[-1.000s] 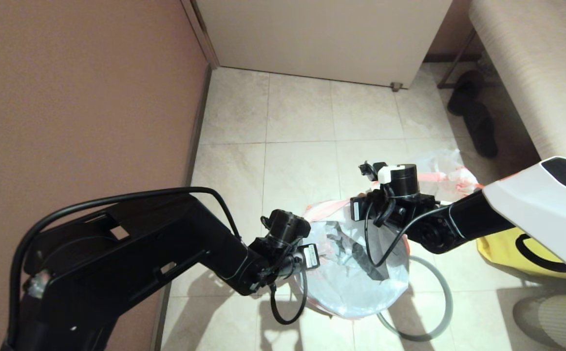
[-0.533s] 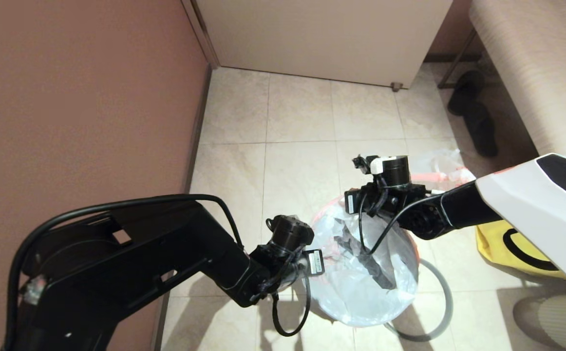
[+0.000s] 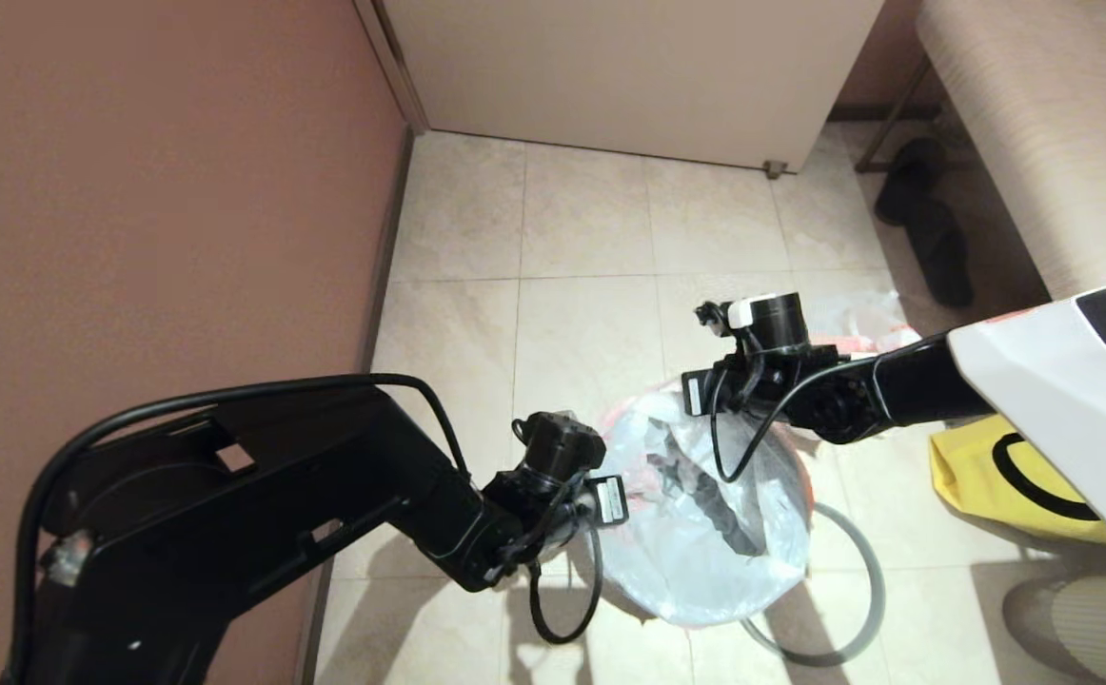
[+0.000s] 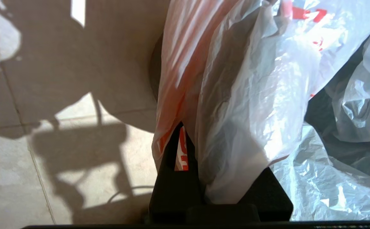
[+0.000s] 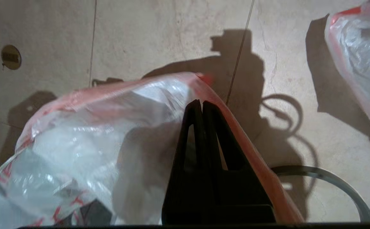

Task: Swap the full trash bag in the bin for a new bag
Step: Put the new garbage bag on the trash can

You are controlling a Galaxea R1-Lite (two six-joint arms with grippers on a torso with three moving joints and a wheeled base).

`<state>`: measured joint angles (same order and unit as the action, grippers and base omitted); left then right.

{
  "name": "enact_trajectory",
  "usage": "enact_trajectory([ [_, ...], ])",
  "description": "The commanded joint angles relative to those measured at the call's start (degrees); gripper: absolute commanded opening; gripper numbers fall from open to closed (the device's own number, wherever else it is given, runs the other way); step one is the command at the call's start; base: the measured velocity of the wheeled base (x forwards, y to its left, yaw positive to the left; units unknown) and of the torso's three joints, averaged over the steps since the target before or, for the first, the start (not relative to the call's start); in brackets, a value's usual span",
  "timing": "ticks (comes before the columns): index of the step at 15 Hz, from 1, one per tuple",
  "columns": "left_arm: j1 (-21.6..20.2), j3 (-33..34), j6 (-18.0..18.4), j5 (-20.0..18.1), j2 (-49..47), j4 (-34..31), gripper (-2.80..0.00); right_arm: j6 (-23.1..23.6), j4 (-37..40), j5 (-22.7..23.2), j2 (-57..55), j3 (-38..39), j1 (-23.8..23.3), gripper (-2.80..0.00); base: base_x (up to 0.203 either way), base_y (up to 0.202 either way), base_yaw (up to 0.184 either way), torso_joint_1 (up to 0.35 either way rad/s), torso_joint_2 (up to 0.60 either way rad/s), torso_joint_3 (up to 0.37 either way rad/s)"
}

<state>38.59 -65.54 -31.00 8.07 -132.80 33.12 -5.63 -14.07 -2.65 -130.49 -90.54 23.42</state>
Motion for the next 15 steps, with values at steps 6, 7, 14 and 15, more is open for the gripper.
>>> enact_trajectory([
  [6, -7.25, -3.23, -0.43, 0.02, 0.00, 0.07, -2.80, -1.87, 1.15, -4.21, 15.66, 8.43, 3.07, -2.80, 0.000, 0.000, 0.000, 0.000, 0.00, 0.000],
  [7, -7.74, -3.35, -0.38, 0.02, -0.08, 0.08, -2.80, -2.15, 1.12, -5.21, 17.19, 11.25, 3.23, -2.80, 0.000, 0.000, 0.000, 0.000, 0.00, 0.000],
  [14, -9.70, -4.51, -0.32, 0.11, -0.41, 0.11, 0.00, -4.65, -7.98, -16.82, 23.65, 32.06, 3.04, -2.80, 0.000, 0.000, 0.000, 0.000, 0.00, 0.000],
  [15, -9.76, -4.58, -0.38, 0.09, -0.09, 0.11, 0.00, -4.27, -8.11, -18.39, 24.77, 34.02, 3.02, -2.80, 0.000, 0.000, 0.000, 0.000, 0.00, 0.000],
])
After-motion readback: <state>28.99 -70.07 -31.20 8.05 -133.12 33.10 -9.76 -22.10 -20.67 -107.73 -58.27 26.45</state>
